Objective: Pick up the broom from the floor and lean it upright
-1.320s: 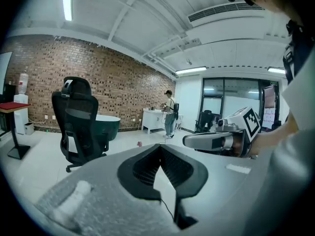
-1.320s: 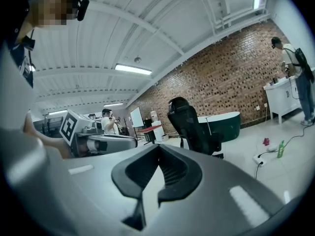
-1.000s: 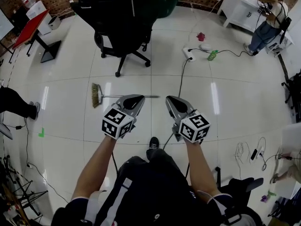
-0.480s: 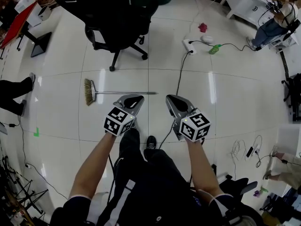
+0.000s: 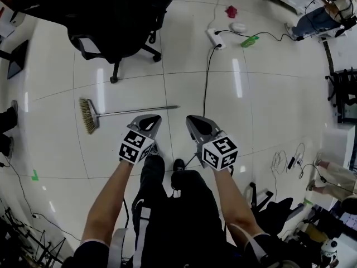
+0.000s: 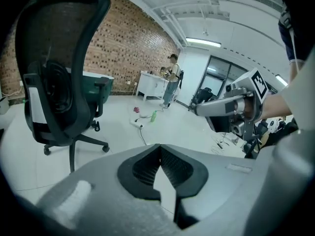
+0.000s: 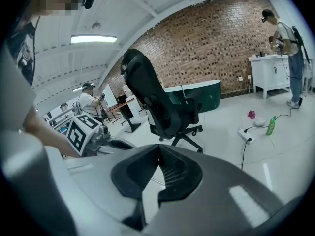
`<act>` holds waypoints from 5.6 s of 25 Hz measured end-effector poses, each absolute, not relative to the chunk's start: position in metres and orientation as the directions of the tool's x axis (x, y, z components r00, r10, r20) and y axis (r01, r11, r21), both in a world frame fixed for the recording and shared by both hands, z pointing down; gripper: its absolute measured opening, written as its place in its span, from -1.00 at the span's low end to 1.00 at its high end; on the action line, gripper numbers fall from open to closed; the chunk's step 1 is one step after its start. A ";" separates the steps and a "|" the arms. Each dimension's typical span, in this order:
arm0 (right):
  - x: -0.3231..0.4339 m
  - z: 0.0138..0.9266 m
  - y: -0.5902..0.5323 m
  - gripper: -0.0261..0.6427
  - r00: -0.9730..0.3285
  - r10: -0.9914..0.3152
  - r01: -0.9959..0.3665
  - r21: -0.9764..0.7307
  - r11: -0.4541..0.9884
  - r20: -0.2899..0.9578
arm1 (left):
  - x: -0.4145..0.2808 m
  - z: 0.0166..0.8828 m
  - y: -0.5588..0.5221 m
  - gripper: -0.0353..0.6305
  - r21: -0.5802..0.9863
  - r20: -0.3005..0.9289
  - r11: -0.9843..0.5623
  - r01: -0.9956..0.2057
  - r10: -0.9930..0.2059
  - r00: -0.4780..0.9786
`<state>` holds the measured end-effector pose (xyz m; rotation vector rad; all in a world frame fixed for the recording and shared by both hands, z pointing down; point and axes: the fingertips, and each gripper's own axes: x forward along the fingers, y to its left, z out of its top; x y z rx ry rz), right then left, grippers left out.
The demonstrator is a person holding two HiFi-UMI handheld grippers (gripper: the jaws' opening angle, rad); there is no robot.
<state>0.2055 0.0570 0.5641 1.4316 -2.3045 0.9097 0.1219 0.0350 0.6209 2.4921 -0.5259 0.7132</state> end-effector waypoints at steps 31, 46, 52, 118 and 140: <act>0.298 0.971 -0.037 -0.92 -0.356 -0.734 -0.917 -0.369 0.154 0.579 | 0.243 1.189 0.031 -0.49 0.271 0.839 -0.962 -0.015 0.228 0.494; 0.304 1.009 -0.016 -0.92 -0.363 -0.679 -0.917 -0.376 0.138 0.638 | 0.233 1.248 0.036 -0.58 0.176 0.914 -0.984 0.014 0.168 0.369; 0.311 0.973 -0.033 -0.92 -0.361 -0.735 -0.917 -0.363 0.167 0.574 | 0.233 1.188 -0.007 -0.60 0.195 0.874 -0.980 0.031 0.188 0.448; 0.202 0.433 -0.146 -0.92 -0.554 -0.658 -0.817 -0.181 0.548 0.509 | -0.051 0.522 -0.171 -0.62 0.025 0.649 -0.349 -0.937 -0.707 0.281; -0.047 0.429 -0.202 -0.92 -0.705 -0.480 -0.628 -0.144 0.765 0.522 | -0.235 0.504 -0.261 -0.63 0.004 0.634 -0.302 -0.953 -0.737 0.236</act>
